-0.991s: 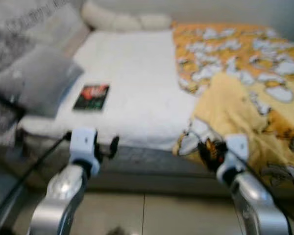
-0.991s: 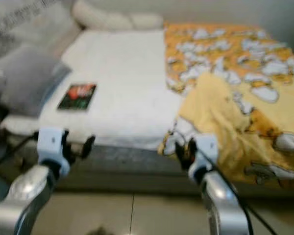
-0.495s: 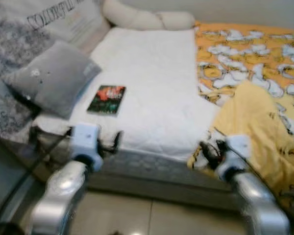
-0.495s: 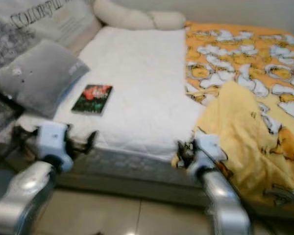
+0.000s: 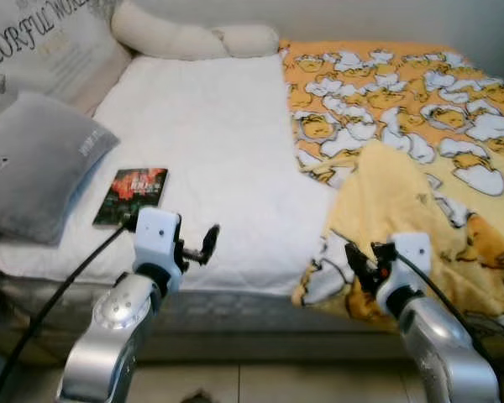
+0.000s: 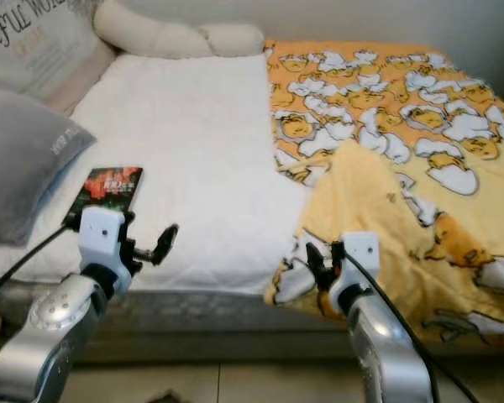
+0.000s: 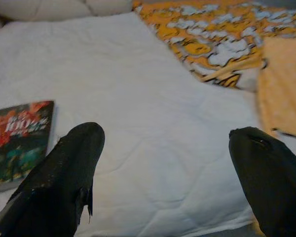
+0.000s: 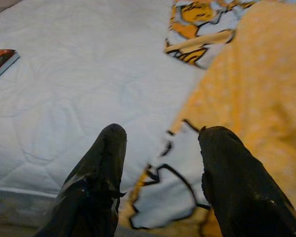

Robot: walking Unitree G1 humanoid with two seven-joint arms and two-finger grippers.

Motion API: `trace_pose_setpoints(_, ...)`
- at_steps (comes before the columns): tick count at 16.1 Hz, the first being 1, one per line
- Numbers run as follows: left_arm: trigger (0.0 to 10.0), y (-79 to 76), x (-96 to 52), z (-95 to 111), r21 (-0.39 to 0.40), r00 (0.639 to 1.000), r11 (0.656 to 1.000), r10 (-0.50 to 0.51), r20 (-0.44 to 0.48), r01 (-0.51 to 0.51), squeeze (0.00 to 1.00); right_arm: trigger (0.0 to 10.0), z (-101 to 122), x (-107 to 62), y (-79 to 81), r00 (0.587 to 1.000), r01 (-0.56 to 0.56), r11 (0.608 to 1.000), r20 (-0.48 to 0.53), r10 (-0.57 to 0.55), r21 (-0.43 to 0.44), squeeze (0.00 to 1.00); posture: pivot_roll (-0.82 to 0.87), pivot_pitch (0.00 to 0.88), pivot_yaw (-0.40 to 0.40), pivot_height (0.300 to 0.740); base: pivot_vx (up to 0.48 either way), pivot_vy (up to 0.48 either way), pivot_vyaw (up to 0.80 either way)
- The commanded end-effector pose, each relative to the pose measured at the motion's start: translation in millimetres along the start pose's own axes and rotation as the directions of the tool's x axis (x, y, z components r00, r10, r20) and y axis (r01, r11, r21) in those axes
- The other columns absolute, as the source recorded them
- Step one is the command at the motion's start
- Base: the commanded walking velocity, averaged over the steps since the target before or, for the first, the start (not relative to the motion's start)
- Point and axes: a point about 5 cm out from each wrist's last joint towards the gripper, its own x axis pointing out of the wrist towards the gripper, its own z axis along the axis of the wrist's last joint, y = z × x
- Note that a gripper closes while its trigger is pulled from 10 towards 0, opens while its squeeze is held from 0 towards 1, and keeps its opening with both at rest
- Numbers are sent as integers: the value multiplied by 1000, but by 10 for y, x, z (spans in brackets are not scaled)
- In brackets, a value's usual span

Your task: Clean up the room

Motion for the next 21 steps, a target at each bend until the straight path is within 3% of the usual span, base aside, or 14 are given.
trace_pose_setpoints(1, 10000, 0, 27, 38, 8, 1000, 1000, -12, 10, 12, 0, 10000, 35, 7, -1, 1000, 1, 1000, 4, -1, 7, 0, 10, 0, -3, 740, 311, 0, -788)
trace_pose_setpoints(3, 10000, -9, 34, 40, 9, 1000, 1000, -16, 11, 16, 0, 10000, 49, 20, -3, 1000, 1, 1000, 11, -1, 3, 0, 9, 0, -1, 740, 309, 0, -794)
trace_pose_setpoints(7, 10000, 22, 24, 44, 10, 1000, 1000, -5, 14, 4, 0, 10000, 68, 64, 24, 999, -29, 999, 15, 29, -15, 0, 17, 0, -6, 740, 299, 0, 0)
trace_pose_setpoints(10, 10000, 56, -2, 49, 10, 1000, 1000, 11, 14, -11, 0, 10000, 68, 115, 78, 997, -72, 988, -15, 71, -139, 0, 30, 0, -13, 740, 298, 0, 267)
trace_pose_setpoints(12, 10000, 66, -35, 30, 14, 1000, 1000, 16, 8, -16, 0, 10000, 46, 146, 53, 999, -40, 998, -14, 39, -54, 0, 44, 0, -21, 740, 277, 0, 400)
trace_pose_setpoints(16, 10000, 71, -70, 8, 13, 1000, 1000, -4, -7, 4, 0, 10000, 3, 221, 98, 996, -72, 995, -63, 68, -67, 0, 48, 0, -18, 740, 0, 0, 0)
trace_pose_setpoints(17, 10000, 73, -69, 12, 19, 1000, 1000, -17, -9, 17, 0, 10000, -26, 274, 100, 993, -69, 995, -98, 61, -79, 1000, 52, 0, -18, 740, 0, 0, 0)
trace_pose_setpoints(19, 10000, 74, -74, 14, 38, 998, 998, -56, -24, 57, 0, 10000, -114, 400, 71, 981, -48, 992, -193, 25, -118, 1000, 58, 0, -19, 740, 0, 0, 0)
trace_pose_setpoints(21, 10000, 67, -105, -26, 71, 987, 987, -138, -83, 144, 0, 10000, -172, 642, 49, 965, -29, 986, -260, -14, -161, 1000, 70, 0, -9, 740, 0, 0, 0)
